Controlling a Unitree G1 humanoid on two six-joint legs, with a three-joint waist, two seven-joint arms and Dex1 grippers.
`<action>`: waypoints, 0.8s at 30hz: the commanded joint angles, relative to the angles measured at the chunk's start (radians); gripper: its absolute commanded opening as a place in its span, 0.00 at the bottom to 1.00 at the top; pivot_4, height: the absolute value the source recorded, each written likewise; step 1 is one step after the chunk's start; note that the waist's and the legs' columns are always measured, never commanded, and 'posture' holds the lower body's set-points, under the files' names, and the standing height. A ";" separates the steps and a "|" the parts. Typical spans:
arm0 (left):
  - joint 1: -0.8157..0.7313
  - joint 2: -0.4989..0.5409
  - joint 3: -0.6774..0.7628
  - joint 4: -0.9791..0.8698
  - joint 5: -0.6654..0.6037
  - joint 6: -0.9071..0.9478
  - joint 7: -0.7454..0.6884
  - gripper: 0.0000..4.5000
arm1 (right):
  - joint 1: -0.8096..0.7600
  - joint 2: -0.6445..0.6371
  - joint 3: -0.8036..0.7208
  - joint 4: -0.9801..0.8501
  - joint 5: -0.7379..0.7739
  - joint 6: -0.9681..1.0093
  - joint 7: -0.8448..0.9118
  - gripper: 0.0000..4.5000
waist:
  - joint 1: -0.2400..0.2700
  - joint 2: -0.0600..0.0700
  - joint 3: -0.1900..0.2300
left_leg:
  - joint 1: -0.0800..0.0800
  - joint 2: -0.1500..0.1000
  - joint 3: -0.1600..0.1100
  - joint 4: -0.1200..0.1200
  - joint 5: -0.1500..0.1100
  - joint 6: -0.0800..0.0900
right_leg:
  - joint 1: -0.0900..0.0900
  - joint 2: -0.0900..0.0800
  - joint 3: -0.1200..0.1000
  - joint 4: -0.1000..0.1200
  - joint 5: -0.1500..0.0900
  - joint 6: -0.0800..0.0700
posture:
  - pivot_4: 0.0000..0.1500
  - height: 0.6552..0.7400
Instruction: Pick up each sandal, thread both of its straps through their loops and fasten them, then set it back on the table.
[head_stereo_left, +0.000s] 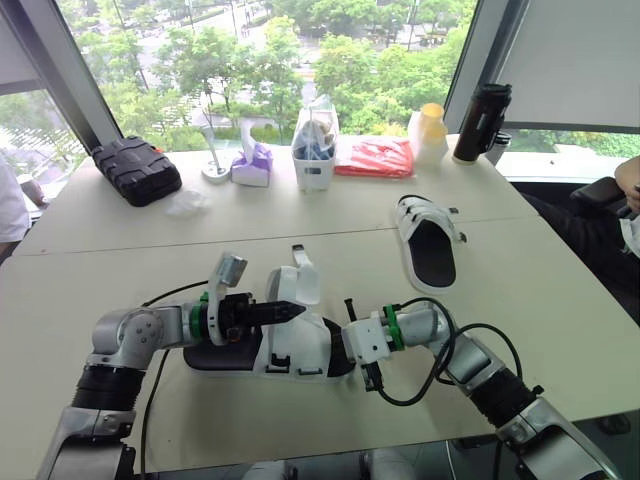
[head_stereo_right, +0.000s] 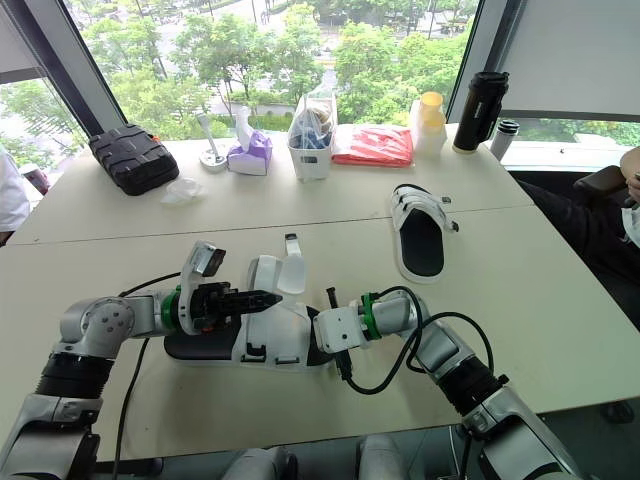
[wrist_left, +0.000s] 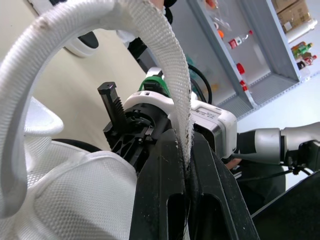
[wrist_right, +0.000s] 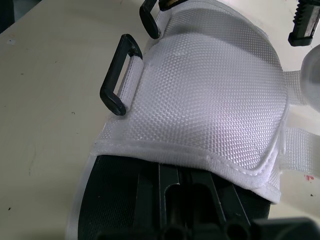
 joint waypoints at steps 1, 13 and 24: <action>0.009 0.014 0.020 -0.054 -0.013 -0.001 -0.013 0.01 | 0.021 -0.021 0.024 0.040 -0.063 0.028 0.004 0.00 | 0.000 0.000 0.000 | 0.000 0.000 0.000 0.000 0.000 0.000 | 0.000 0.000 0.000 0.000 0.000 0.000 | 1.00 1.00; 0.019 0.012 0.015 -0.055 0.017 -0.059 -0.019 0.01 | 0.021 -0.022 0.026 0.038 -0.063 0.026 0.009 0.00 | 0.000 0.000 0.000 | 0.000 0.000 0.000 0.000 0.000 0.000 | 0.000 0.000 0.000 0.000 0.000 0.000 | 1.00 1.00; 0.034 0.030 -0.004 -0.060 0.036 -0.078 -0.059 0.01 | 0.022 -0.025 0.026 0.036 -0.063 0.025 0.010 0.00 | 0.000 0.000 0.000 | 0.000 0.000 0.000 0.000 0.000 0.000 | 0.000 0.000 0.000 0.000 0.000 -0.001 | 1.00 1.00</action>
